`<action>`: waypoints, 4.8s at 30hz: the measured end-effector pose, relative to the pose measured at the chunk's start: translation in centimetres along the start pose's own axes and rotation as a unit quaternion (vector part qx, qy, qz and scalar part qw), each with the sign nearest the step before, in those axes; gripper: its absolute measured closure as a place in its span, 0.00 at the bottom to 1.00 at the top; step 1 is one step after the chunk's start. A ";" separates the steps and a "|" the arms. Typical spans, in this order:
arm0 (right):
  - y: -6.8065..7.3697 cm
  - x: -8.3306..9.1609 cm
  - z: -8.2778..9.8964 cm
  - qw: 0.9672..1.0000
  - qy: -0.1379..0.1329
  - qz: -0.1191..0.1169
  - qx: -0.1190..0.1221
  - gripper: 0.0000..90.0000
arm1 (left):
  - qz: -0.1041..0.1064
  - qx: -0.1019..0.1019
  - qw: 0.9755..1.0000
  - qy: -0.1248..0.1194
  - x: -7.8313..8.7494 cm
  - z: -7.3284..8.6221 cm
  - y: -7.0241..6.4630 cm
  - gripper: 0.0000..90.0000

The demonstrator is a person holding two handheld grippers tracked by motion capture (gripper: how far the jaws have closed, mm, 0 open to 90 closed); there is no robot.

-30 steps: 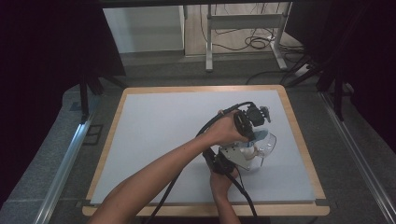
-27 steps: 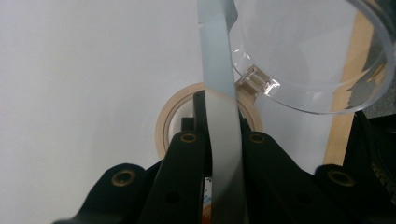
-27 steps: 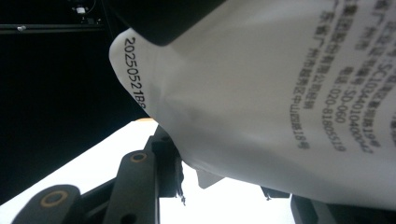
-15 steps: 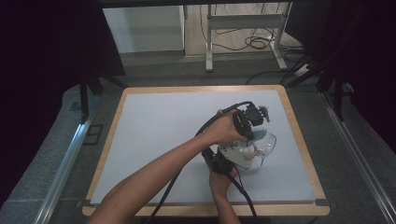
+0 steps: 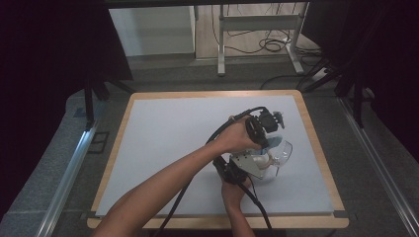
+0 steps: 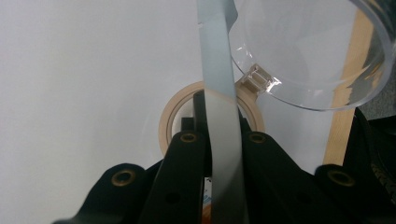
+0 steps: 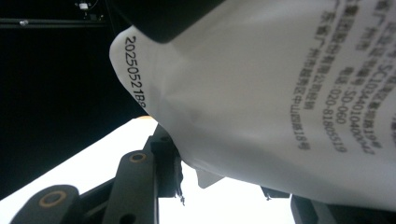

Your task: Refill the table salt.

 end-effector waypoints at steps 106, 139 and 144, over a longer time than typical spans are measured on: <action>-10.6 13.3 5.8 0.989 0.125 -0.041 0.061 0.42 | 0.043 0.134 0.959 -0.245 3.5 9.5 4.2 1.00; -15.1 14.3 5.6 0.991 0.127 0.001 0.046 0.41 | -0.101 0.287 0.900 -0.313 5.7 25.2 13.9 1.00; -15.2 14.3 5.6 0.991 0.127 0.002 0.046 0.41 | -0.097 0.291 0.893 -0.329 5.8 26.9 13.2 1.00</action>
Point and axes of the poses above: each handheld gripper's, and its own axes: x roughly backward along the jaws, z roughly out of its underside, y roughly to its left, the point moved 9 cm from there along -x, roughly forward along the jaws, and after that the axes turned 3 degrees about y, right-handed, at the moved point
